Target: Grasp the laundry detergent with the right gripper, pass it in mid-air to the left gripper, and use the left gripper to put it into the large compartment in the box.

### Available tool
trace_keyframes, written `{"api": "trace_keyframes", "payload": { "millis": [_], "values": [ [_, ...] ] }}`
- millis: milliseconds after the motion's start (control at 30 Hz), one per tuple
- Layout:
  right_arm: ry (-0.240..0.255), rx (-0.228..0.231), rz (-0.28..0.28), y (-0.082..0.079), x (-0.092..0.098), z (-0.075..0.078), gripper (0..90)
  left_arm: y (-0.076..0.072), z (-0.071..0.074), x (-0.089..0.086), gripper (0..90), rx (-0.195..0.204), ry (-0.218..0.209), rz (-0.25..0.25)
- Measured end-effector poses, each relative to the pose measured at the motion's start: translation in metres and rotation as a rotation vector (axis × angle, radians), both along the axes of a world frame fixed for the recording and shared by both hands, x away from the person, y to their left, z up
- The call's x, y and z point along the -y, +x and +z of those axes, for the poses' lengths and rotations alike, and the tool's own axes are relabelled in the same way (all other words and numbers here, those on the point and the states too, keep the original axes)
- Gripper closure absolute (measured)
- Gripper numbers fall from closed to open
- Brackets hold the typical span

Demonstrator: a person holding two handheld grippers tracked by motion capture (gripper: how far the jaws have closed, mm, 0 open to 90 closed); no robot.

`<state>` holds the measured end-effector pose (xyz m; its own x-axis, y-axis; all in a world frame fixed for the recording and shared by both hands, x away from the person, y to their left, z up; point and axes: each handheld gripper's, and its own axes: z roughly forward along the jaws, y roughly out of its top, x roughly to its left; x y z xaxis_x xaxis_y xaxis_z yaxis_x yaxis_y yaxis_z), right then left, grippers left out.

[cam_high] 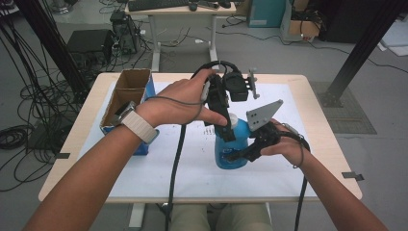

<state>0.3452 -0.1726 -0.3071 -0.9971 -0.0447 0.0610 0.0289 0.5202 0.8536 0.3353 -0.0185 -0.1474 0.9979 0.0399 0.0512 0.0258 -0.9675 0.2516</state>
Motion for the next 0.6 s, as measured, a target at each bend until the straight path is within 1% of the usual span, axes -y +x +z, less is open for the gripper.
{"api": "trace_keyframes", "payload": {
  "millis": [600],
  "values": [
    [-0.001,0.0,0.002,0.0001,0.0002,0.0,42.5,-0.0003,-0.0002,0.0005,7.2,0.0,0.001,-0.002]
  ]
}}
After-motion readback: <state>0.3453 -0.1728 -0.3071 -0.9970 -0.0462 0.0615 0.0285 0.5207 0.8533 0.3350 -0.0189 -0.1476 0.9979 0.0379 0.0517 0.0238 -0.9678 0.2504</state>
